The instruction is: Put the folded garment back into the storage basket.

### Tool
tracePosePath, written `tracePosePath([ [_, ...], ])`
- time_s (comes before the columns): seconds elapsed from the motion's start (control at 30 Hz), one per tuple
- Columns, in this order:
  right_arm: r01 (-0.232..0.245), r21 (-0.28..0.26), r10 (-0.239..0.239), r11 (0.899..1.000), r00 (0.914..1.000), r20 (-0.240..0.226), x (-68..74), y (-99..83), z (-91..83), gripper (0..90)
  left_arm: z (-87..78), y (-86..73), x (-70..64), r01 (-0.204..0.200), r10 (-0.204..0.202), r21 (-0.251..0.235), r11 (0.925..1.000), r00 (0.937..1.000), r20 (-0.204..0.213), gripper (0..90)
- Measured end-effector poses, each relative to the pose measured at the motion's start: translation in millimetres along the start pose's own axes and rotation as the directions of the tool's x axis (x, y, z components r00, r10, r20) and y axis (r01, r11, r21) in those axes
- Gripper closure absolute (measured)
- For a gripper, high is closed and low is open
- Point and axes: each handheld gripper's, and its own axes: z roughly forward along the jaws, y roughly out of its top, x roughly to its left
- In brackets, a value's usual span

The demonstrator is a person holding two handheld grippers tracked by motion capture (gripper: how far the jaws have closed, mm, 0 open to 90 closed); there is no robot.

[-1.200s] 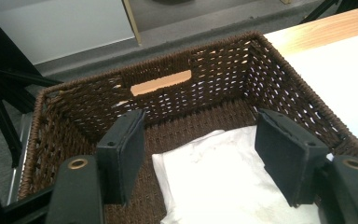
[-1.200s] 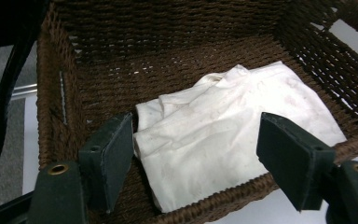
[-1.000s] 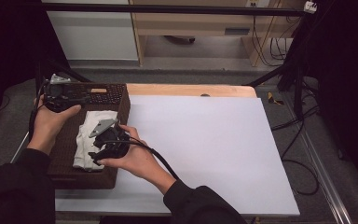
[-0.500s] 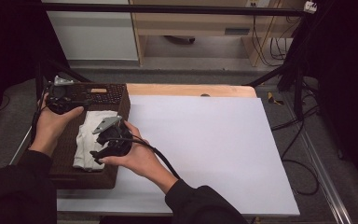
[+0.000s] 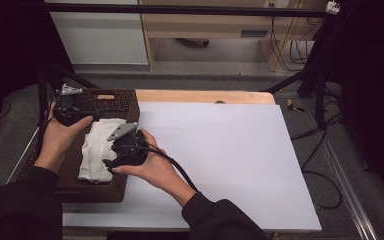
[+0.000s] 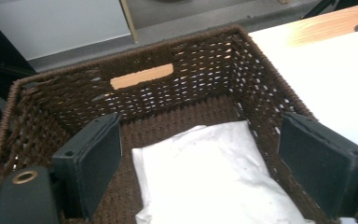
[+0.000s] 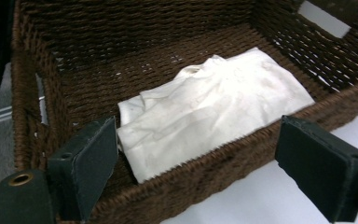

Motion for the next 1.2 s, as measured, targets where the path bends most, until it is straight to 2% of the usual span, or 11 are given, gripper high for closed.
tracePosePath([
  [0.3, -0.015, -0.008, 0.015, 1.0, 0.9997, 0.021, -11.9, -1.2, -12.2, 12.8, -8.7, -0.8, -7.2, -0.015, 0.015, -0.009, 0.9998, 0.9999, 0.005, 10.8],
  [0.67, -0.039, -0.014, 0.039, 0.999, 0.9981, 0.048, -28.3, -7.1, -26.2, 12.6, -26.7, -9.6, -10.5, 0.016, -0.015, -0.065, 0.9978, 0.9997, 0.022, 10.0],
  [0.77, -0.046, -0.015, 0.047, 0.999, 0.9974, 0.055, -33.0, -8.6, -30.3, 12.4, -30.6, -11.0, -13.1, 0.011, -0.01, -0.082, 0.9966, 0.9998, 0.015, 9.7],
  [0.87, -0.06, -0.026, 0.061, 0.998, 0.9965, 0.057, -38.4, -11.9, -35.5, 12.5, -32.5, -14.0, -14.8, 0.02, -0.018, -0.097, 0.9951, 0.9996, 0.022, 9.6],
  [1.0, -0.07, -0.029, 0.072, 0.997, 0.9949, 0.07, -45.3, -17.2, -39.2, 12.2, -35.8, -17.9, -17.2, 0.024, -0.023, -0.128, 0.9915, 0.9997, 0.008, 9.9],
  [1.2, -0.095, -0.036, 0.098, 0.995, 0.9912, 0.089, -53.0, -24.2, -44.3, 12.2, -40.3, -21.9, -20.7, 0.023, -0.021, -0.127, 0.9917, 0.9997, 0.013, 8.5],
])
